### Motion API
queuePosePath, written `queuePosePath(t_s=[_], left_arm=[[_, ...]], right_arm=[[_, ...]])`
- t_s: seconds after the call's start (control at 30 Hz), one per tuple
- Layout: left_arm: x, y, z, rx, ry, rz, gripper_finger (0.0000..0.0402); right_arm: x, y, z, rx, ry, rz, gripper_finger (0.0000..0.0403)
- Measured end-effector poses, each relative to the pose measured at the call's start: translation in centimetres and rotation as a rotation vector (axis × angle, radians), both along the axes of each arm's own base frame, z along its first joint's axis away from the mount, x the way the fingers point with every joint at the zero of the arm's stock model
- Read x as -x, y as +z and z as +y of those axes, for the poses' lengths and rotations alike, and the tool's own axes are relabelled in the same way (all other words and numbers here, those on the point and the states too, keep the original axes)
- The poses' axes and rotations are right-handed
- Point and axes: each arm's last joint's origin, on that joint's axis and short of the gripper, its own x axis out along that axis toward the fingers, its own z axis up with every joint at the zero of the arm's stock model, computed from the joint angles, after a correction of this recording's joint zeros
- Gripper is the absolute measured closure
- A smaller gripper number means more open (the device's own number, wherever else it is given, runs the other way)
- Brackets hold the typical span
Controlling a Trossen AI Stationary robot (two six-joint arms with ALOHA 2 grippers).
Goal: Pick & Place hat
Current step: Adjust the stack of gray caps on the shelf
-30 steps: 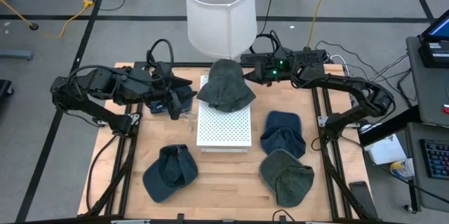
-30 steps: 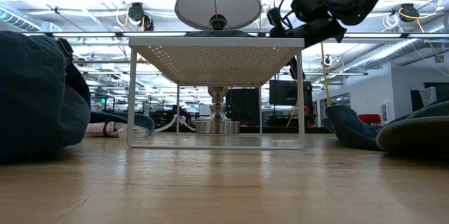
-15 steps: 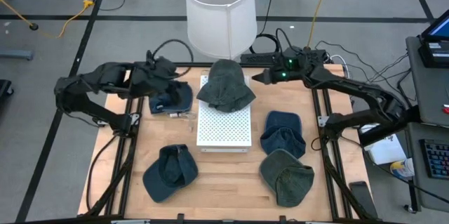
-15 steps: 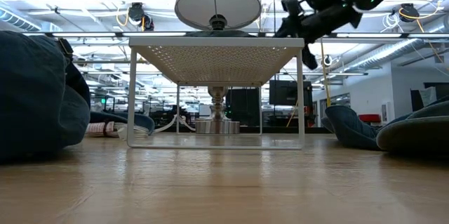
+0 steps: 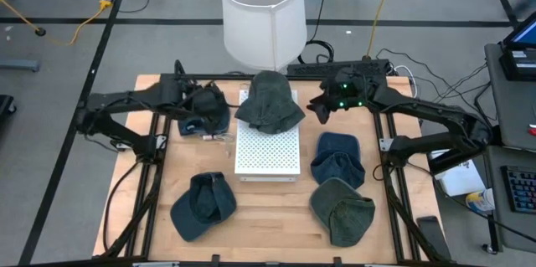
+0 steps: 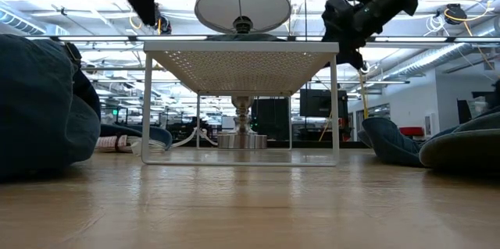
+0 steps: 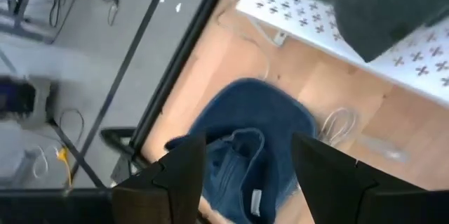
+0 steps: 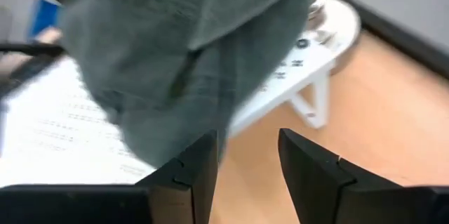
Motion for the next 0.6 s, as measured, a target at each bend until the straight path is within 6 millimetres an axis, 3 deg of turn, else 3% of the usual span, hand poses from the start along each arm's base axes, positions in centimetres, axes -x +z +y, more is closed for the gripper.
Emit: queuePosePath(t_s=[0.3,0.43,0.6], left_arm=[[-1.1,-6.2,1.2,-0.025,-0.254,0.030,0.0188],[0.0,-7.1,1.9,0.002,-0.298,-0.059,0.0188],[1.3,-6.5,2.3,-0.020,-0.362,-0.284,0.0188]], right_arm=[[-0.4,-0.1,0.9,0.293,0.002,0.145,0.0264],[-0.3,-0.4,1.2,0.326,0.053,0.191,0.0265],[-0.2,-0.6,1.2,0.331,0.069,0.224,0.0264]])
